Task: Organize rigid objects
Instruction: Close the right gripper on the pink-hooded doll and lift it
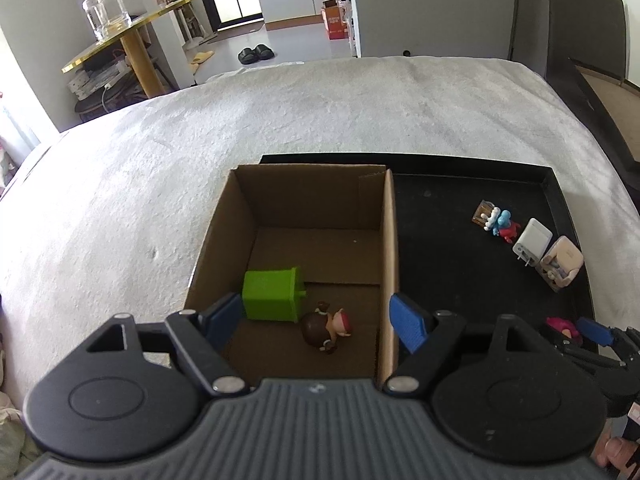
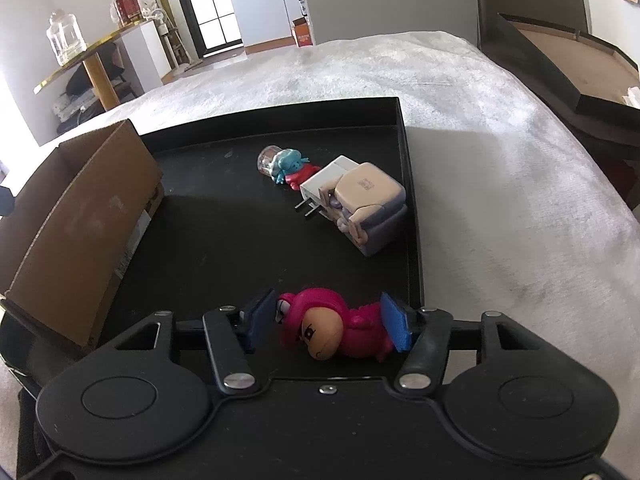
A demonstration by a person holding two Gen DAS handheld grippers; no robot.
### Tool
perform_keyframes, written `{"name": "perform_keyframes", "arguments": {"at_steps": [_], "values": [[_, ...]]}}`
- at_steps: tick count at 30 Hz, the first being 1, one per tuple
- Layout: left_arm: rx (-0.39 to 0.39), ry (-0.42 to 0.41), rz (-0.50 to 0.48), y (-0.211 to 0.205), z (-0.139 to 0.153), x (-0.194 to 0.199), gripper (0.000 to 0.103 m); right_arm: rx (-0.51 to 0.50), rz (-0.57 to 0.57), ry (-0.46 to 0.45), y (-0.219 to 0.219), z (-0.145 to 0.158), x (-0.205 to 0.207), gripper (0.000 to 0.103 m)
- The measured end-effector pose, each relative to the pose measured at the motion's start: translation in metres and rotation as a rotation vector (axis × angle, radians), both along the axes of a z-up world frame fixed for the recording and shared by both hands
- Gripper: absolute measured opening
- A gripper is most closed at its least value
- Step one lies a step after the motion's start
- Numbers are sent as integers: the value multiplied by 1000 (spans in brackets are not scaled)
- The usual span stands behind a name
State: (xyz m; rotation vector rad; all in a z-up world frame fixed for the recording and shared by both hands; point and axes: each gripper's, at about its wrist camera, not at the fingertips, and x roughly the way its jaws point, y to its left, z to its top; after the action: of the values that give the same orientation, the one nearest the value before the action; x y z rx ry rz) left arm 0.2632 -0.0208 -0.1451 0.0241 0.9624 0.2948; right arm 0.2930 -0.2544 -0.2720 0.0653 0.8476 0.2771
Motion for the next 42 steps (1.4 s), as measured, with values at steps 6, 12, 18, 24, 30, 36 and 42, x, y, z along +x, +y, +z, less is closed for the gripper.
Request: {"name": "perform_keyframes", "arguments": {"at_steps": [6,12,18,24,30,36,42], "values": [[-24,-2,22,11,2,-4,80,-34,-5,19,5,-5,2,73],[-30,-14,26,15,4,-9,80,-67,24,7,11,-9,0,63],[-45,-15,33,25,8,-15,80,-70,32,4,10,-9,-3,62],[-71,-26,56,43,13,-18,80,-60,40,-7,10,2,-5,52],[-111,-21,68,57,10,-19,80,-104,62,-18,17,3,-8,38],[-153,-37,86,74,2,-29,80,-210,96,-36,34,-7,-11,42],[-196,-43,101,91,-3,-39,80,-305,113,-36,46,-14,-18,43]]}}
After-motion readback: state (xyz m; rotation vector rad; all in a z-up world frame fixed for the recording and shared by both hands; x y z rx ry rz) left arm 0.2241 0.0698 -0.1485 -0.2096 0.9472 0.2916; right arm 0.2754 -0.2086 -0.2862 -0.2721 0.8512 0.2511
